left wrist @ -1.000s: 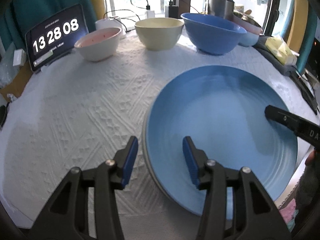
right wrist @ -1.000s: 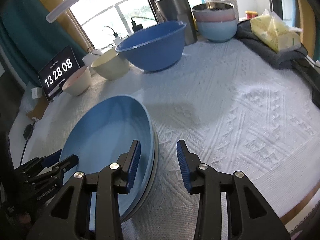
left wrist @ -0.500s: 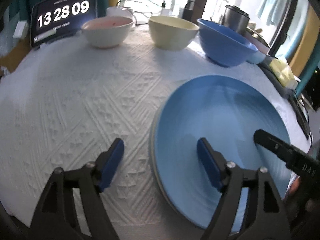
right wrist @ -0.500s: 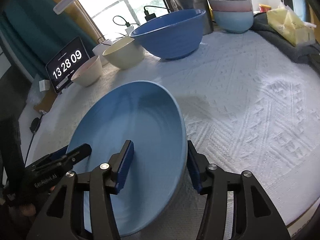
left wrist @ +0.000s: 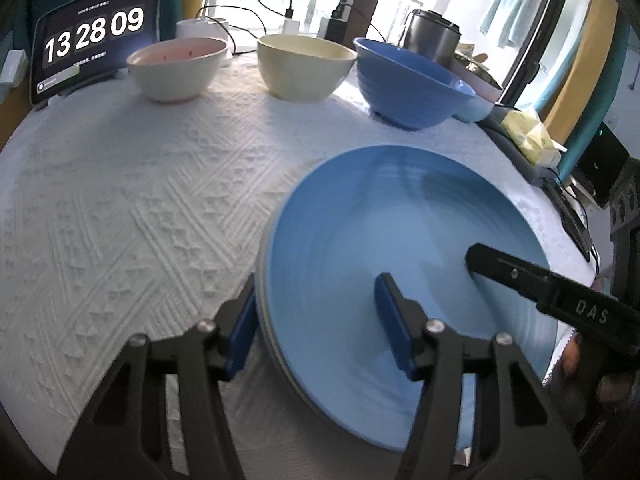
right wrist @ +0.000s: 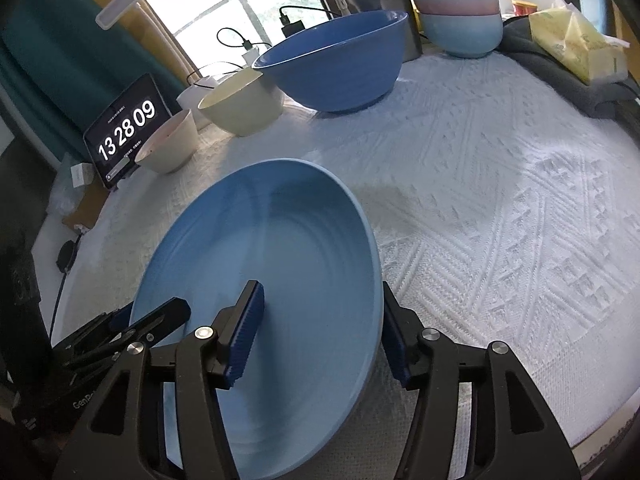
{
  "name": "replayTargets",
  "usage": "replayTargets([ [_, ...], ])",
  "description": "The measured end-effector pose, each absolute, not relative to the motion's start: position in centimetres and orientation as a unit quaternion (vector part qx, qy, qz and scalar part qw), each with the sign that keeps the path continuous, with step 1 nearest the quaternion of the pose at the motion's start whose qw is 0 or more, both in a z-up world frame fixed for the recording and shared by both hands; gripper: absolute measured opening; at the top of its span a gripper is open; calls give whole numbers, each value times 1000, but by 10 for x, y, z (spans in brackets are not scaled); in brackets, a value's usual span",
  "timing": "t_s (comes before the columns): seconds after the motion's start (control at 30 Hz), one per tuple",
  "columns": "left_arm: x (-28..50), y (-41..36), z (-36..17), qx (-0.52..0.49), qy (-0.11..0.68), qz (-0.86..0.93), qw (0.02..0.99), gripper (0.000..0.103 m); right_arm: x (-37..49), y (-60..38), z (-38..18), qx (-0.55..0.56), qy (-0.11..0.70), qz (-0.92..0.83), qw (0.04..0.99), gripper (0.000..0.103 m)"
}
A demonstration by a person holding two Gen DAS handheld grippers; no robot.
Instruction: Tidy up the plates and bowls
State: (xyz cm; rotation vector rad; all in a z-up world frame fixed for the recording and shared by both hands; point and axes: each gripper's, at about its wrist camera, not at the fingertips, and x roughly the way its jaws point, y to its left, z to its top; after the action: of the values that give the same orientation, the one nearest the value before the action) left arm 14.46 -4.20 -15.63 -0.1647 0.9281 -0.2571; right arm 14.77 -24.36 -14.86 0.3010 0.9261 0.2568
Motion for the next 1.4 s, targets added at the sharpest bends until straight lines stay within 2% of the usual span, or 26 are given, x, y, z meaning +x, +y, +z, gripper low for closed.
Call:
replayTargets([
  [0.67, 142, -20, -155, -86, 458, -136, 874, 54, 150, -225, -139, 124, 445, 101, 881, 59],
  [1.4, 150, 63, -151, -122, 448, -78, 882, 54, 179, -137, -131, 85, 450, 151, 876, 59],
])
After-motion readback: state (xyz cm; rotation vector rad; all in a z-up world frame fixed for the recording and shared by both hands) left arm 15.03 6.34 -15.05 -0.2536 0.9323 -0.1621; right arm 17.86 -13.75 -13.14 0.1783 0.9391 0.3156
